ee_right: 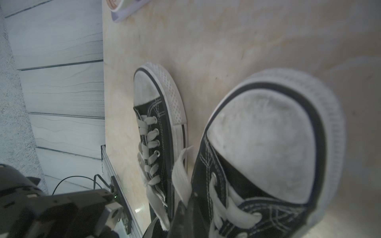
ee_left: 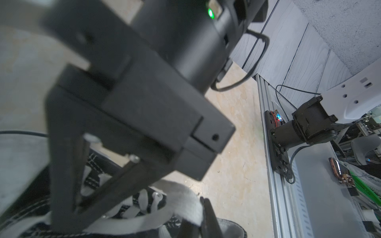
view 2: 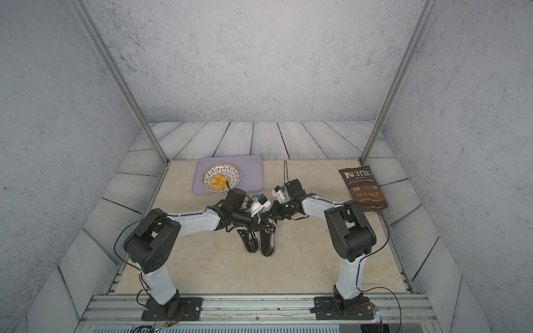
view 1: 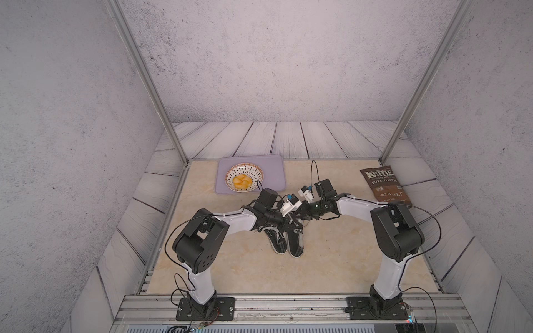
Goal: Tie the shoes
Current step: Cross the shoelace with the shoelace.
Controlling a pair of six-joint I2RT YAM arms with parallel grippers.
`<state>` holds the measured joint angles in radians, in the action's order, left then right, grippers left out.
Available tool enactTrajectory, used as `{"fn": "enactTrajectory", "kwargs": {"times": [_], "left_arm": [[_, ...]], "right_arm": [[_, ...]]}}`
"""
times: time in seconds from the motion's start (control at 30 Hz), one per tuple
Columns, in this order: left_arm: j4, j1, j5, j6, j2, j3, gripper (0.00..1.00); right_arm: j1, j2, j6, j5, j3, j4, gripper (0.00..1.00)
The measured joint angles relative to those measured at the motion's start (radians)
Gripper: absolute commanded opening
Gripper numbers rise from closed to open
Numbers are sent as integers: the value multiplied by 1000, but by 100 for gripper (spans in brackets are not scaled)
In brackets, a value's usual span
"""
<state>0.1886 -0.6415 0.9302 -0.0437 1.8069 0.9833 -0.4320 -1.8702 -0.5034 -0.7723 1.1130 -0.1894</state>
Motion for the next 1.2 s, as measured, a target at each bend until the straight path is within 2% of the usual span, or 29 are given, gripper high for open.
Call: {"fn": "enactTrajectory", "kwargs": {"times": [0.17,0.27,0.37,0.57,0.77,0.9,1.2], "left_arm": [[31,4,11,-34,0,-2,9],[51,12,23,-62,0,-11,9],[63,23,34,-85,0,-18,9],[73,31,57,-115,2,-18,9],[61,33,79,-120,18,-16,9],[49,35,92,-122,26,-8,9],[45,39,99,-124,30,3,9]], "right_arm": [[1,15,55,20,-6,-32,56],[6,66,78,50,-23,-21,67],[26,143,85,81,-77,36,73],[56,248,82,78,-200,205,78],[55,287,52,-4,-285,391,78],[53,291,23,-81,-293,502,78],[51,248,-24,-221,-294,607,76]]}}
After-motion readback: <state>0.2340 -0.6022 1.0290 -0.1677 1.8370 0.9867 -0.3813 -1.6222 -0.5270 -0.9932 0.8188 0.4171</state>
